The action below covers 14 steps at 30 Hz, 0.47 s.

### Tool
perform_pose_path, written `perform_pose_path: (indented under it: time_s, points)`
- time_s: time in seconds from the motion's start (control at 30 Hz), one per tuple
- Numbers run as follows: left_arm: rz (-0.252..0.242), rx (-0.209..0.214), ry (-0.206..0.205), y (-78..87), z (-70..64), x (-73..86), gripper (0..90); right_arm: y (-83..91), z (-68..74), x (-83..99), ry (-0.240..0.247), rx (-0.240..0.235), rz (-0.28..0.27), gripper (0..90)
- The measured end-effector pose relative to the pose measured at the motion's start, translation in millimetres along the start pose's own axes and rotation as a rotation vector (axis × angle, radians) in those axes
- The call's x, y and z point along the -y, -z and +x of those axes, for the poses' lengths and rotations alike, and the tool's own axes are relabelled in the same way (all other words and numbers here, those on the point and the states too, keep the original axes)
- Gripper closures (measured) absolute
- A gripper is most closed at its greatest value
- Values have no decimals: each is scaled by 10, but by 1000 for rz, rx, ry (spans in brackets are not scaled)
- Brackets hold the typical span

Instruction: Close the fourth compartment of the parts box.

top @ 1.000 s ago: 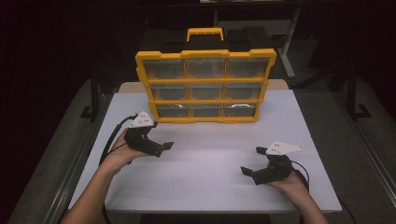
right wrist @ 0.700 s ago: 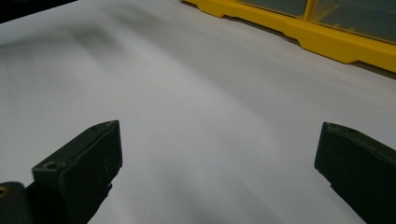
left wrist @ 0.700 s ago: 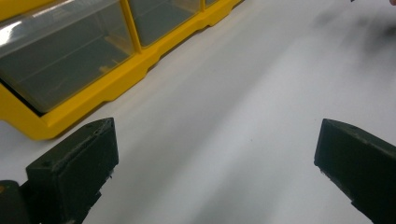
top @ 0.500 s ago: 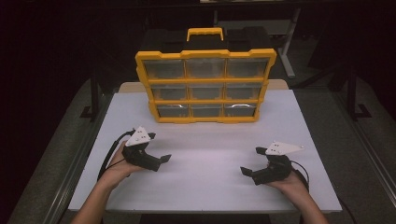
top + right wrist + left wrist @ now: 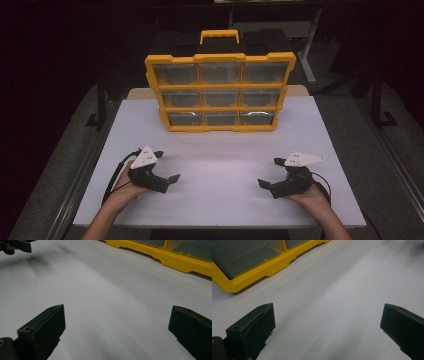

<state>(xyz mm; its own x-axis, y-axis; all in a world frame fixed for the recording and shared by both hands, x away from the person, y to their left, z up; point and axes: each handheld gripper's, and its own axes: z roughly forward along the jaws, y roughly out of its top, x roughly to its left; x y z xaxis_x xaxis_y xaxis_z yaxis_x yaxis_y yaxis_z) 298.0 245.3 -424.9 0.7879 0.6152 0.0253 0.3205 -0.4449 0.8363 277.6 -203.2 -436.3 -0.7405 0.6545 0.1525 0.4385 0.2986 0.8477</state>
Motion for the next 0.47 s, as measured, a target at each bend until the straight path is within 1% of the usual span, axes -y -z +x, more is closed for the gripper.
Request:
perform_pose_path:
  time_s: [0.1,0.17,0.2,0.37,0.43,0.47]
  points:
    - [5,3,4,-22,-12,28,0,-1,3,1,1,1,2,3]
    - [18,0,-9,-31,-2,48,0,-1,7,3,0,0,4,3]
    - [19,1,-1,-32,-6,55,0,-2,7,4,0,0,5,3]
    - [17,-2,-6,-41,6,69,0,-3,4,5,-3,-1,4,3]
    - [22,-3,-4,-43,8,77,0,-2,8,6,-3,-2,5,3]
    - [29,-7,-11,-45,14,81,0,-2,10,6,-3,-1,5,3]
